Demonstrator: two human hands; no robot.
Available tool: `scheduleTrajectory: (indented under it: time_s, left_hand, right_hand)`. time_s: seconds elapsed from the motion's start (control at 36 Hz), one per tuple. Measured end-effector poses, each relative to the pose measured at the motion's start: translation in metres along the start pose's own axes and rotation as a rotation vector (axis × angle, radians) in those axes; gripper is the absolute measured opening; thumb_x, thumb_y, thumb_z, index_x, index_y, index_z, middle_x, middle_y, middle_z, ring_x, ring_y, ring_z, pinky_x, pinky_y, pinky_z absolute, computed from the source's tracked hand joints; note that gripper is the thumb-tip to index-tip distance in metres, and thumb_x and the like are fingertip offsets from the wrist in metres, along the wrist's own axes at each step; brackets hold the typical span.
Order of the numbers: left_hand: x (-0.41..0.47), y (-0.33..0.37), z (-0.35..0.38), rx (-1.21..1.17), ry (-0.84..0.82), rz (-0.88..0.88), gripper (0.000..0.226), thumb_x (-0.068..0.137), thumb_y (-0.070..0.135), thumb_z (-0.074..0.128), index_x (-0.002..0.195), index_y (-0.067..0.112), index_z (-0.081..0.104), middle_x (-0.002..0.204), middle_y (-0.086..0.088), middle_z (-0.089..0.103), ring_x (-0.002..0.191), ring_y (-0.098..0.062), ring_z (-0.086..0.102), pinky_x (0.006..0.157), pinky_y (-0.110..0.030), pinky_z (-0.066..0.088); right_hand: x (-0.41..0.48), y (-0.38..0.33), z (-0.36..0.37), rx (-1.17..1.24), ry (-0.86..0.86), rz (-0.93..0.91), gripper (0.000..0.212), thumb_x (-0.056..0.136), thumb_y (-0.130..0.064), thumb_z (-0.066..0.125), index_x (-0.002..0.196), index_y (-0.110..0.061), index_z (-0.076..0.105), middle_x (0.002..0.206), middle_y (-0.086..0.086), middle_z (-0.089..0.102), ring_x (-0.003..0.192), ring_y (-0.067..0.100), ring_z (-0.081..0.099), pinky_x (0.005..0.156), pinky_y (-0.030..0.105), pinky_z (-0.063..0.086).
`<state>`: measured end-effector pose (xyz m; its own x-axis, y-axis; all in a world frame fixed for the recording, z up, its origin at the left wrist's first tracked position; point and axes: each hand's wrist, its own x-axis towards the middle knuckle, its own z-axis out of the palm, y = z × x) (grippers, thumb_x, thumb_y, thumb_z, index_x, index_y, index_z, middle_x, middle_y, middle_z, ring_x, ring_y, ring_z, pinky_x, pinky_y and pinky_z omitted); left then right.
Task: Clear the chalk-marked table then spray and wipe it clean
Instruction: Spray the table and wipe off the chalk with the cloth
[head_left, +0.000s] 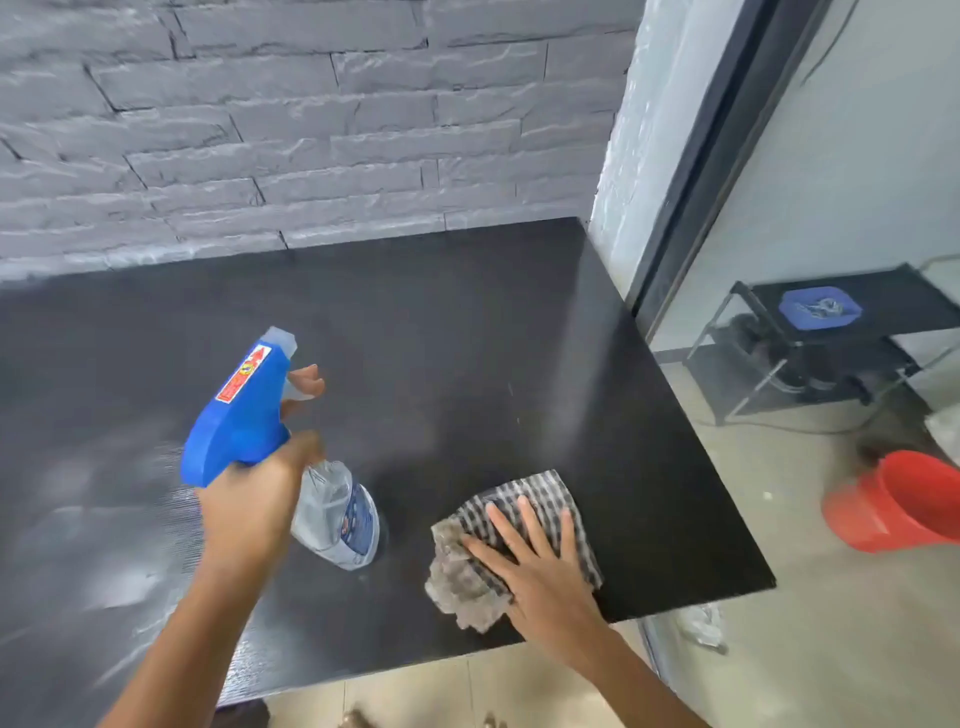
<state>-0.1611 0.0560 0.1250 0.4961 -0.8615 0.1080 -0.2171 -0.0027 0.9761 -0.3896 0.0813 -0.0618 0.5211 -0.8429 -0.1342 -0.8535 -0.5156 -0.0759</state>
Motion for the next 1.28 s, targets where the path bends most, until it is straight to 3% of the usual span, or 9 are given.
scheduleTrajectory:
  time_s: [0.11, 0.33, 0.5, 0.61, 0.72, 0.83, 0.94, 1.11, 1.28]
  left_hand:
    - [0.004, 0.000, -0.025, 0.011, 0.033, 0.006, 0.041, 0.060, 0.003, 0.051, 0.087, 0.031, 0.063, 0.114, 0.011, 0.067, 0.101, -0.009, 0.061, 0.086, -0.035, 0.045]
    - [0.001, -0.009, -0.075, -0.023, 0.126, -0.020, 0.044, 0.063, -0.005, 0.053, 0.085, 0.031, 0.065, 0.108, 0.016, 0.068, 0.091, -0.007, 0.059, 0.079, -0.023, 0.046]
    - [0.003, -0.015, -0.114, -0.012, 0.172, -0.062, 0.038, 0.063, -0.001, 0.056, 0.086, 0.027, 0.066, 0.102, 0.014, 0.068, 0.088, -0.005, 0.059, 0.079, -0.026, 0.045]
    - [0.008, -0.021, -0.138, 0.000, 0.199, -0.105, 0.038, 0.057, 0.005, 0.058, 0.093, -0.007, 0.059, 0.086, 0.001, 0.058, 0.066, 0.002, 0.052, 0.068, -0.022, 0.042]
    - [0.014, -0.020, -0.157, 0.029, 0.167, -0.098, 0.037, 0.070, -0.012, 0.056, 0.084, 0.021, 0.065, 0.082, 0.023, 0.067, 0.067, 0.010, 0.056, 0.066, -0.009, 0.045]
    - [0.019, -0.022, -0.171, 0.045, 0.178, -0.115, 0.046, 0.075, -0.017, 0.053, 0.074, 0.029, 0.057, 0.066, 0.037, 0.062, 0.065, 0.017, 0.057, 0.058, 0.001, 0.041]
    - [0.023, -0.027, -0.186, 0.062, 0.127, -0.132, 0.045, 0.074, -0.016, 0.054, 0.073, 0.029, 0.057, 0.066, 0.040, 0.061, 0.067, 0.022, 0.056, 0.071, -0.008, 0.045]
    - [0.030, -0.033, -0.207, 0.007, 0.021, -0.067, 0.046, 0.070, -0.019, 0.052, 0.082, 0.025, 0.062, 0.090, 0.028, 0.069, 0.095, 0.007, 0.063, 0.075, -0.007, 0.047]
    - [0.035, -0.037, -0.229, -0.026, 0.006, -0.033, 0.040, 0.057, 0.002, 0.054, 0.077, 0.035, 0.067, 0.096, 0.025, 0.069, 0.093, -0.002, 0.061, 0.087, -0.027, 0.045]
  right_hand:
    - [0.006, 0.031, -0.005, -0.012, 0.024, 0.168, 0.092, 0.058, -0.035, 0.083, 0.137, -0.040, 0.038, 0.144, 0.001, 0.045, 0.133, 0.036, 0.037, 0.105, 0.064, 0.010]
    - [0.147, 0.032, -0.052, 0.264, -0.090, 0.634, 0.064, 0.097, -0.032, 0.030, 0.146, -0.045, -0.009, 0.157, 0.000, -0.019, 0.141, 0.037, -0.020, 0.102, 0.073, -0.010]
    - [0.219, -0.063, -0.055, 0.203, -0.159, 0.338, 0.064, 0.098, -0.033, 0.032, 0.146, -0.042, -0.009, 0.156, 0.002, -0.022, 0.140, 0.041, -0.022, 0.099, 0.075, -0.012]
    - [0.207, -0.150, -0.036, 0.095, -0.163, -0.031, 0.062, 0.097, -0.035, 0.036, 0.147, -0.043, 0.000, 0.157, 0.001, -0.018, 0.140, 0.039, -0.023, 0.096, 0.074, -0.017]
    - [0.150, -0.179, -0.021, 0.029, -0.129, -0.265, 0.063, 0.095, -0.036, 0.042, 0.146, -0.046, 0.007, 0.159, -0.003, -0.011, 0.142, 0.034, -0.019, 0.100, 0.071, -0.020]
    - [0.107, -0.131, -0.020, 0.031, -0.122, -0.177, 0.071, 0.090, -0.025, 0.039, 0.144, -0.050, 0.002, 0.154, -0.012, -0.020, 0.142, 0.028, -0.022, 0.104, 0.067, -0.018]
    - [0.073, -0.075, -0.022, 0.021, -0.098, 0.273, 0.077, 0.094, -0.027, 0.038, 0.134, -0.054, -0.022, 0.153, -0.013, -0.024, 0.143, 0.027, -0.020, 0.106, 0.066, -0.011]
    - [0.055, -0.106, -0.025, 0.163, -0.081, 0.833, 0.062, 0.098, -0.040, 0.027, 0.145, -0.044, -0.013, 0.157, 0.001, -0.017, 0.142, 0.038, -0.016, 0.102, 0.075, -0.002]
    - [0.073, -0.221, -0.005, 0.166, -0.054, 0.540, 0.075, 0.055, -0.029, 0.061, 0.130, -0.038, 0.053, 0.142, 0.012, 0.047, 0.127, 0.050, 0.040, 0.098, 0.071, 0.000]
